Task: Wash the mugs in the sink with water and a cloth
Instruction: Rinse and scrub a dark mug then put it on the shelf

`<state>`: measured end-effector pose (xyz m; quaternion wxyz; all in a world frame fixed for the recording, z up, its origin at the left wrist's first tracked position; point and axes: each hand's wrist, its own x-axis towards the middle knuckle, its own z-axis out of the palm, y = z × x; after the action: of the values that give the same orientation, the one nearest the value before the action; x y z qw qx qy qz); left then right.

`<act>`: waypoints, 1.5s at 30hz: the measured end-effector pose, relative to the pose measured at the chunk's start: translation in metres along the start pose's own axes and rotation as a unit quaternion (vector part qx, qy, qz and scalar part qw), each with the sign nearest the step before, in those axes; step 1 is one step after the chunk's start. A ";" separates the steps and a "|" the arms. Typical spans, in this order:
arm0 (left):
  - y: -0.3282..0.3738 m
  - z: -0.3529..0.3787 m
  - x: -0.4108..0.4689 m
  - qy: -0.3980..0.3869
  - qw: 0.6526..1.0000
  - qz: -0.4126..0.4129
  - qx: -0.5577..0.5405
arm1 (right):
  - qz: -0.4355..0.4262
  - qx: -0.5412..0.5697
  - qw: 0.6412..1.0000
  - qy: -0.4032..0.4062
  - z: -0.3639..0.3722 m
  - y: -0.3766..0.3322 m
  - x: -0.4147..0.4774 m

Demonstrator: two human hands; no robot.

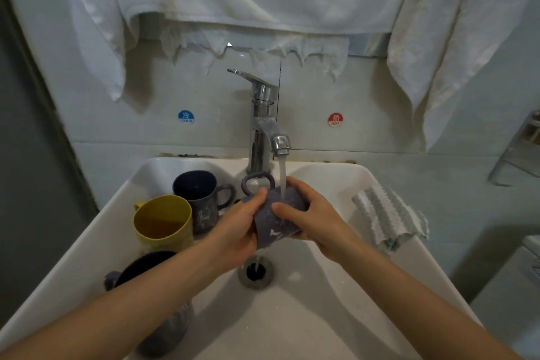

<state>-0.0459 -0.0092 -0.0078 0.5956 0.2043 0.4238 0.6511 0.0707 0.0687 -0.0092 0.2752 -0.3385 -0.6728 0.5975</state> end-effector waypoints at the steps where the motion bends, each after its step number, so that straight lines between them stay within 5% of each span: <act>1: 0.000 0.000 0.000 -0.002 1.000 0.000 0.001 | 0.003 0.006 1.000 -0.007 0.000 0.000 0.000; 12: 0.012 0.006 -0.007 -0.051 0.999 -0.014 -0.010 | 0.078 0.100 0.990 -0.055 -0.012 -0.007 0.001; 17: 0.001 0.004 -0.013 -0.108 0.926 0.112 0.344 | 0.066 0.156 0.985 -0.021 -0.017 -0.011 -0.001; 24: -0.001 -0.003 -0.013 -0.082 0.933 0.114 0.330 | 0.104 -0.085 0.991 -0.008 0.008 0.000 -0.019; 30: -0.005 -0.001 -0.014 -0.075 0.930 0.136 0.333 | 0.047 0.140 0.988 -0.038 -0.009 -0.017 -0.008; 35: -0.008 -0.002 -0.012 -0.060 0.921 0.144 0.358 | 0.059 0.102 0.991 0.055 0.008 -0.017 -0.005; 45: -0.006 -0.006 -0.008 -0.057 0.935 0.122 0.329 | 0.029 0.028 0.998 0.047 0.003 -0.009 -0.003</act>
<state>-0.0451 -0.0194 -0.0144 0.4343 0.4759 0.5516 0.5298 0.0694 0.0642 -0.0009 0.2984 -0.3774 -0.6321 0.6074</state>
